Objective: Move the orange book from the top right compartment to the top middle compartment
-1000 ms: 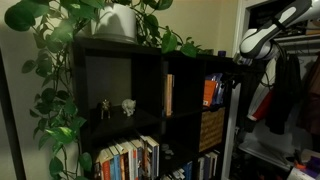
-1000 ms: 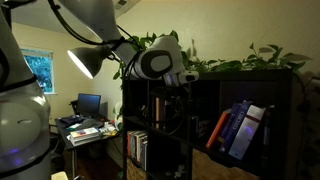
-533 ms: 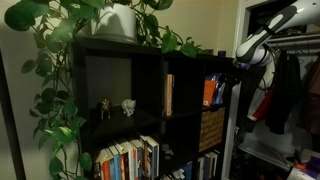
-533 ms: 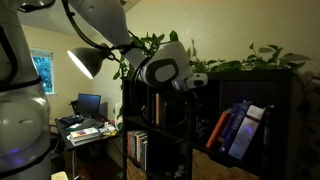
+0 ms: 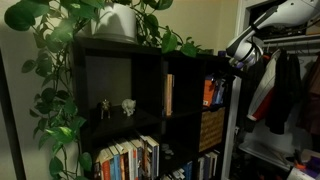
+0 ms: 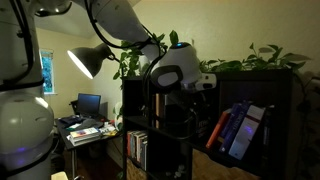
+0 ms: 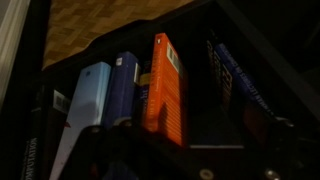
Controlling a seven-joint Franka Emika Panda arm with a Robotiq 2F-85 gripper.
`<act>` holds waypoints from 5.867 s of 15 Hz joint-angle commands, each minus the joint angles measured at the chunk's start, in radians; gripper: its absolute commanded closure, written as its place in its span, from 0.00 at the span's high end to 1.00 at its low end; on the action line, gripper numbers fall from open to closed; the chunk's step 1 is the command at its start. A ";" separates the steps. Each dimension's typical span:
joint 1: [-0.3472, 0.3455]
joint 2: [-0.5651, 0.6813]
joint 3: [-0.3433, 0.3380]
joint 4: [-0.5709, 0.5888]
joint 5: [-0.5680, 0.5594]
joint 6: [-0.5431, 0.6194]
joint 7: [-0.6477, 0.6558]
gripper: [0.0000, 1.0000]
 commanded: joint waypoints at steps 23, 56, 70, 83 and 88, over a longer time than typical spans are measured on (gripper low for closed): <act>-0.017 0.230 -0.026 0.256 0.769 0.019 -0.776 1.00; -0.010 0.298 0.016 0.317 0.979 -0.029 -0.955 0.47; -0.014 0.222 0.010 0.250 0.881 -0.114 -0.937 0.08; -0.017 -0.009 -0.002 0.015 0.505 -0.086 -0.829 0.08; -0.016 -0.129 0.010 -0.081 0.498 -0.032 -0.855 0.08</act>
